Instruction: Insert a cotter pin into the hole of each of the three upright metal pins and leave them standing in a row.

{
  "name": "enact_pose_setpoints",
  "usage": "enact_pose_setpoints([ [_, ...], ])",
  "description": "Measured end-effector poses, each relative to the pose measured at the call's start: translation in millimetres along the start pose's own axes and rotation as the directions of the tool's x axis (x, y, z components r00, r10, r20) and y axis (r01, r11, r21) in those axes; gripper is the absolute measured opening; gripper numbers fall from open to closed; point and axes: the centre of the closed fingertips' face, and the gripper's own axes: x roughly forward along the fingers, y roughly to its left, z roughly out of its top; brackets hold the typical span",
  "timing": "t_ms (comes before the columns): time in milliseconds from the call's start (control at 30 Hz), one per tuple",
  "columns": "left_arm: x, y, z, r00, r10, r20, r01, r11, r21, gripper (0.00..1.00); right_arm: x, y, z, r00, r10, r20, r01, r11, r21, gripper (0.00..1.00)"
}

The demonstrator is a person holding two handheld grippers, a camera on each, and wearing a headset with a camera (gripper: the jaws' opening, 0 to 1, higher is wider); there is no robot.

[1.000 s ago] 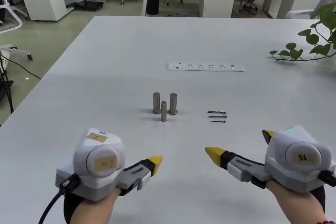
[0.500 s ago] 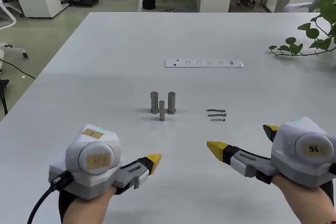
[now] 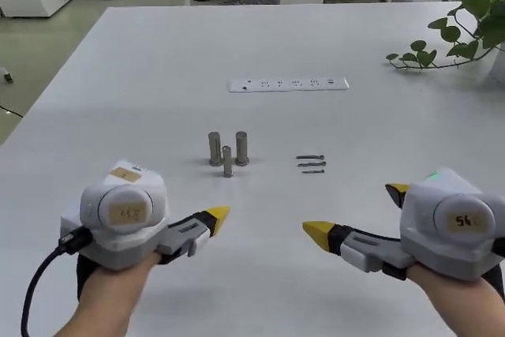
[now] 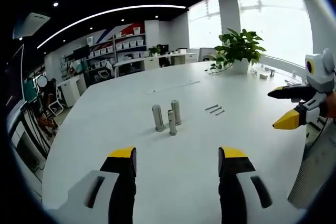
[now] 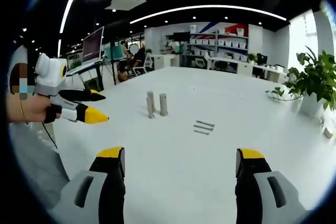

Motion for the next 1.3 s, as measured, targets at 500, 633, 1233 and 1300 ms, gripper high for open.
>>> enact_pose_setpoints([
  [500, 54.4, 4.9, 1.0, 0.9943, -0.105, -0.014, 0.105, 0.994, -0.003, 0.42, 4.1, -0.8, 6.1, 0.9996, 0.028, -0.007, -0.028, 0.999, 0.020, 0.80],
  [633, 68.2, 9.0, 3.9, 0.9933, -0.115, -0.005, 0.115, 0.993, 0.013, 0.39, 5.5, -3.1, 9.7, 0.9996, 0.028, 0.002, -0.028, 0.999, 0.024, 0.78],
  [1233, 110.7, 14.8, 7.1, 0.9831, -0.183, 0.006, 0.182, 0.982, 0.045, 0.27, 20.5, -7.6, 14.0, 0.9989, 0.047, 0.009, -0.047, 0.998, 0.036, 0.72],
  [1300, 113.2, 14.3, 5.9, 0.9822, -0.188, -0.003, 0.188, 0.981, 0.047, 0.27, 21.9, -7.0, 12.1, 0.9988, 0.049, 0.004, -0.049, 0.998, 0.036, 0.71],
])
